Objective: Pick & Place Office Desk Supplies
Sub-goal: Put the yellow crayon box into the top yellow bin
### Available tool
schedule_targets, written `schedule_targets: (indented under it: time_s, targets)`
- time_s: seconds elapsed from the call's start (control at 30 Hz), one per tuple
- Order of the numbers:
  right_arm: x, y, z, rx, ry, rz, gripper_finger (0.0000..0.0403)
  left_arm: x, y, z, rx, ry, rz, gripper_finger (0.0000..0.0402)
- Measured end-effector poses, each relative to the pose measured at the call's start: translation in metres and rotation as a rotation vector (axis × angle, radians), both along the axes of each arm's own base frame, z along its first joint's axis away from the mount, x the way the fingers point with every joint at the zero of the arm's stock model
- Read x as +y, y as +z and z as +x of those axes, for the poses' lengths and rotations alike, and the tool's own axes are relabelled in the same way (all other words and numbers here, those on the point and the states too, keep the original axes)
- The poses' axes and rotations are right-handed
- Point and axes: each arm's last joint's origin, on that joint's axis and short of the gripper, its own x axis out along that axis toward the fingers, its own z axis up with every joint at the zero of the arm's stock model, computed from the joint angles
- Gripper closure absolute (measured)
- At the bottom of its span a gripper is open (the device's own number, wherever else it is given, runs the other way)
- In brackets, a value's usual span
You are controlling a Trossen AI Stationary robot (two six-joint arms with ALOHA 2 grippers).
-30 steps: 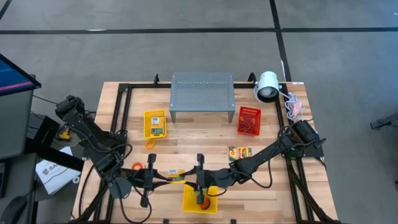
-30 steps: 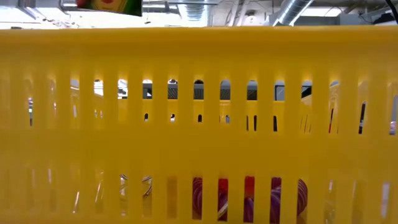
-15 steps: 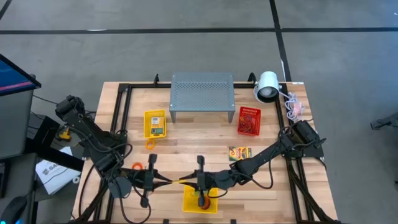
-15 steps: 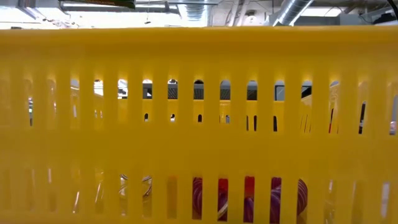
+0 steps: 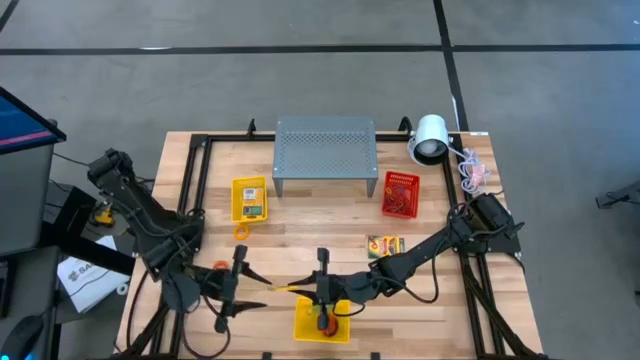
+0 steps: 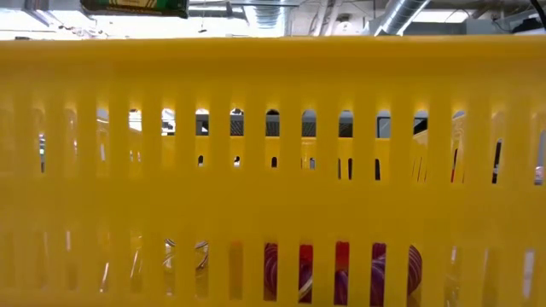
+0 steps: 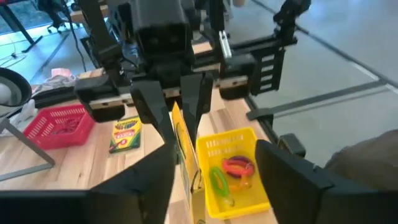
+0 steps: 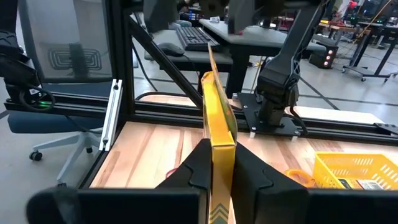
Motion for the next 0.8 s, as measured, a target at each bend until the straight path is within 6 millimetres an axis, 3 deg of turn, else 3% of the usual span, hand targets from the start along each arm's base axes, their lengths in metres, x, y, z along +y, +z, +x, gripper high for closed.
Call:
schedule_targets:
  time_s: [0.23,0.8]
  targets:
    - [-0.002,0.001,0.001,-0.006,-0.002,-0.005,0.0375,0.006,-0.005,-0.007,0.075,0.035,-0.007,0.0145]
    - [-0.005,0.011,0.006,-0.048,-0.004,-0.032,0.0376,0.008,-0.023,0.011,0.119,0.131,0.044,0.0142]
